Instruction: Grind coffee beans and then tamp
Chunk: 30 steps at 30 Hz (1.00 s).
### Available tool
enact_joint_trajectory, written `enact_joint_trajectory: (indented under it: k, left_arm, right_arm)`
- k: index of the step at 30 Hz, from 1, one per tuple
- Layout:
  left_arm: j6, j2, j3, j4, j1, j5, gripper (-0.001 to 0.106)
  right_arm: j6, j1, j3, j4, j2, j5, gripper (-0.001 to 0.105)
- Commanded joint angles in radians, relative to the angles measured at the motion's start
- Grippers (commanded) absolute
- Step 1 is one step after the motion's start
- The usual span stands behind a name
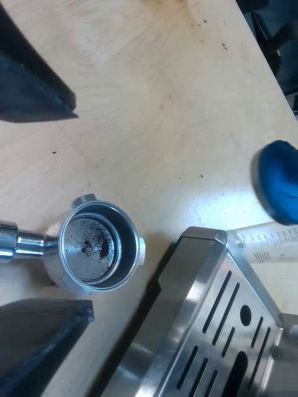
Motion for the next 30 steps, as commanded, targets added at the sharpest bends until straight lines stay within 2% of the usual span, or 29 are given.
enact_joint_trajectory:
  k: [1, 7, 10, 14, 20, 24, 30]
  left_arm:
    - [-0.004, -0.008, -0.004, -0.003, 0.04, -0.016, 0.001]
    - [-0.004, -0.008, 0.066, -0.017, 0.109, -0.009, 0.001]
    - [-0.004, -0.008, 0.118, -0.042, 0.116, -0.009, 0.001]
    - [-0.004, -0.008, 0.186, -0.112, 0.116, 0.021, 0.001]
    - [-0.004, -0.003, 0.276, -0.241, 0.116, 0.021, 0.001]
    - [-0.004, 0.02, 0.294, -0.279, 0.116, 0.021, 0.001]
    - [-0.004, 0.12, 0.294, -0.324, 0.116, 0.021, 0.001]
  right_arm:
    - [-0.019, 0.002, -0.012, -0.015, -0.009, -0.014, 0.062]
    - [-0.047, 0.002, -0.012, -0.022, -0.009, -0.058, 0.062]
    - [-0.053, 0.002, -0.012, -0.023, -0.009, -0.058, 0.062]
    - [-0.068, 0.002, -0.012, -0.028, -0.009, -0.058, 0.062]
    - [-0.068, 0.002, -0.012, -0.028, -0.009, -0.073, 0.062]
    - [-0.068, 0.002, -0.012, -0.028, -0.009, -0.073, 0.062]
    - [-0.068, 0.002, -0.012, -0.028, -0.009, -0.073, 0.062]
